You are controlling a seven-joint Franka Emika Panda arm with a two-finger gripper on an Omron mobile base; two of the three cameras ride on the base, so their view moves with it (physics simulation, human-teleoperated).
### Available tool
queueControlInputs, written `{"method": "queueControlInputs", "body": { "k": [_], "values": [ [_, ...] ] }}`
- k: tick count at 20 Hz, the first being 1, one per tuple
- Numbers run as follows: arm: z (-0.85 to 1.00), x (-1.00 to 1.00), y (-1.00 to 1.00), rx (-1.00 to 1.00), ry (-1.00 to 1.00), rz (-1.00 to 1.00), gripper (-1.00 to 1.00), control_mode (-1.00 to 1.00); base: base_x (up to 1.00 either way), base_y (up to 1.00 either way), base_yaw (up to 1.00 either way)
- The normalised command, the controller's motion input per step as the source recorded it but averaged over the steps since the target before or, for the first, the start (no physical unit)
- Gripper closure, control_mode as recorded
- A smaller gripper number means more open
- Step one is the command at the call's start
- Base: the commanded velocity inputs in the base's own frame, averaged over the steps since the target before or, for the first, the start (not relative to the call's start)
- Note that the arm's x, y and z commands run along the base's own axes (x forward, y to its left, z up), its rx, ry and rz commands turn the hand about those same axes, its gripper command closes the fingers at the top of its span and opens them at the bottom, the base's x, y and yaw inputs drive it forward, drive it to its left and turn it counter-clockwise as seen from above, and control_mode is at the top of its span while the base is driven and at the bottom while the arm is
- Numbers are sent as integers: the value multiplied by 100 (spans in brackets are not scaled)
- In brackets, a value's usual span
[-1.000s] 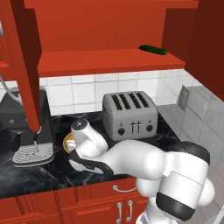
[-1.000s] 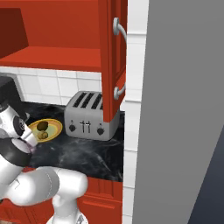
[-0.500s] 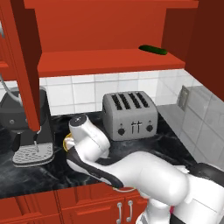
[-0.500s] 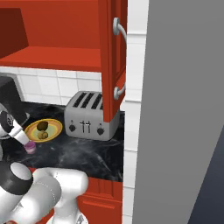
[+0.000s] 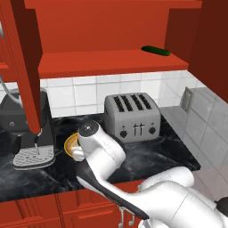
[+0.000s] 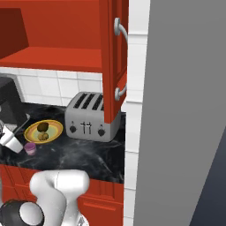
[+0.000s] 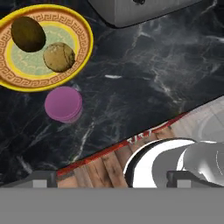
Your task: Pick the avocado and bread from the counter and place them on the plate. Then pick the jam from the cabinet and place it next to the plate. Lastly close the cabinet door.
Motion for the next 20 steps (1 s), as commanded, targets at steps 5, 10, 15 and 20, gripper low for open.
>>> {"method": "queueControlInputs", "body": {
  "k": [5,10,15,20],
  "values": [
    [54,-35,-34,1,-9,10,-100,-100,0,0,0],
    [68,-10,-33,1,-8,6,-100,-100,0,0,0],
    [68,-7,-28,1,-5,5,-100,-100,0,0,0],
    [71,-14,-25,0,-2,1,-100,-100,0,0,0]
  ]
}}
